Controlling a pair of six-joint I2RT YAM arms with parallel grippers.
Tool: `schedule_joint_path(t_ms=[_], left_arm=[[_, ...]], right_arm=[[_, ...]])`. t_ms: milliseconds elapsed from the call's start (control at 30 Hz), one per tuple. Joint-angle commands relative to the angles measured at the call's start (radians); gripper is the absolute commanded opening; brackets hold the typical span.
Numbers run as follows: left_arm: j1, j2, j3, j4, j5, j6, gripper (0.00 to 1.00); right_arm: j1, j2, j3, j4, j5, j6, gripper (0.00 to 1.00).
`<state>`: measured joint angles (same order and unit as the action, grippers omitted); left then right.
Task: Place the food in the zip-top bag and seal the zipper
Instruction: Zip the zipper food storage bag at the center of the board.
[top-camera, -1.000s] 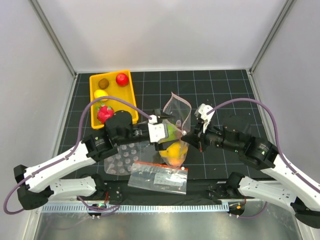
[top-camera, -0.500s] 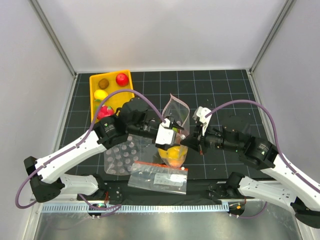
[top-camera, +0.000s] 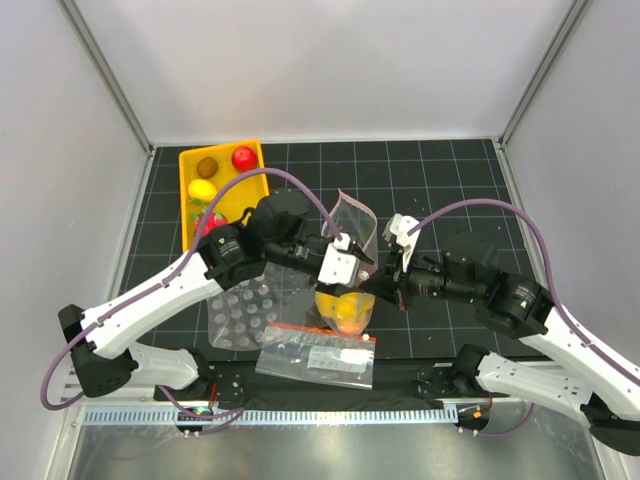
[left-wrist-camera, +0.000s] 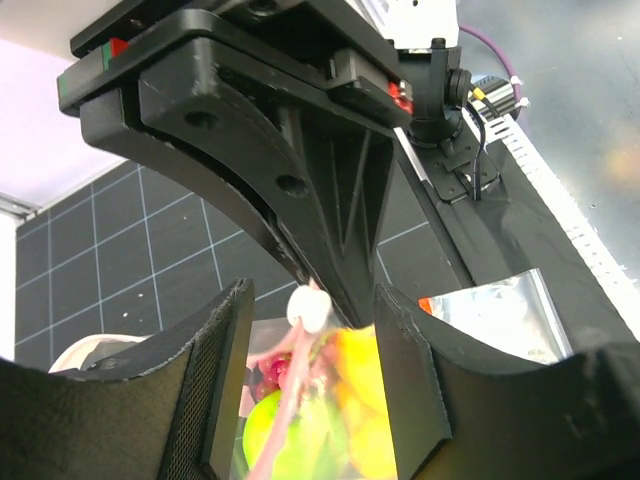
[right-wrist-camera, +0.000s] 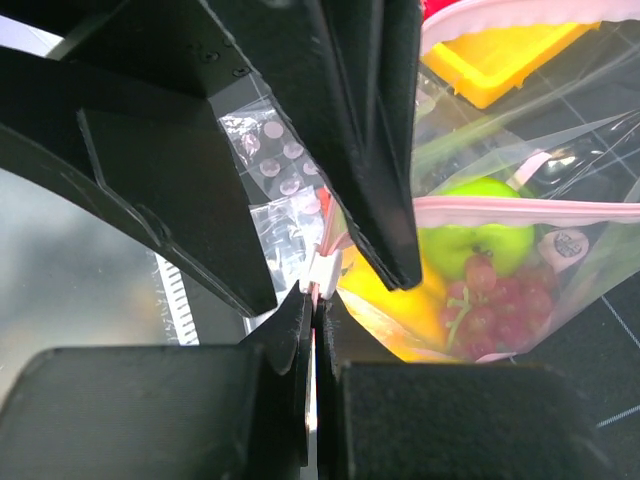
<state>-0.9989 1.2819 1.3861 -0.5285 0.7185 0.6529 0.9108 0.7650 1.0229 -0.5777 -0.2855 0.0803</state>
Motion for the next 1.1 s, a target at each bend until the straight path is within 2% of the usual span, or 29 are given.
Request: schedule_joint_path(t_ms=[0, 33, 133, 167, 200, 500, 733, 967, 1067], left_arm=[[0.006, 0.011, 0.047, -0.019, 0.012, -0.022, 0.55], [0.006, 0.017, 0.054, -0.027, 0.012, -0.018, 0.53], [0.005, 0.030, 0.063, -0.053, 0.016, -0.004, 0.34], [0.005, 0.031, 0.068, -0.060, 0.019, -0.001, 0.13], [0.006, 0.034, 0.070, -0.062, 0.019, -0.004, 0.01], [0.005, 0.007, 0.038, -0.013, -0.054, -0.067, 0.00], [0.005, -0.015, -0.002, 0.090, -0.177, -0.146, 0.00], [0.005, -0.029, -0.028, 0.127, -0.315, -0.239, 0.00], [0.006, -0.035, -0.055, 0.134, -0.389, -0.278, 0.00]], right_arm=[[0.005, 0.008, 0.040, 0.029, -0.024, -0.011, 0.01], [0.005, 0.007, 0.040, 0.030, -0.026, -0.013, 0.01], [0.005, 0.004, 0.042, 0.030, -0.029, -0.013, 0.01], [0.005, 0.005, 0.042, 0.030, -0.026, -0.013, 0.01], [0.005, 0.000, 0.040, 0.029, -0.020, -0.010, 0.01], [0.005, -0.067, 0.019, 0.052, 0.032, 0.010, 0.01], [0.007, -0.187, -0.007, 0.070, 0.131, 0.033, 0.01], [0.005, -0.297, -0.027, 0.076, 0.273, 0.070, 0.01], [0.007, -0.335, -0.035, 0.072, 0.382, 0.094, 0.01]])
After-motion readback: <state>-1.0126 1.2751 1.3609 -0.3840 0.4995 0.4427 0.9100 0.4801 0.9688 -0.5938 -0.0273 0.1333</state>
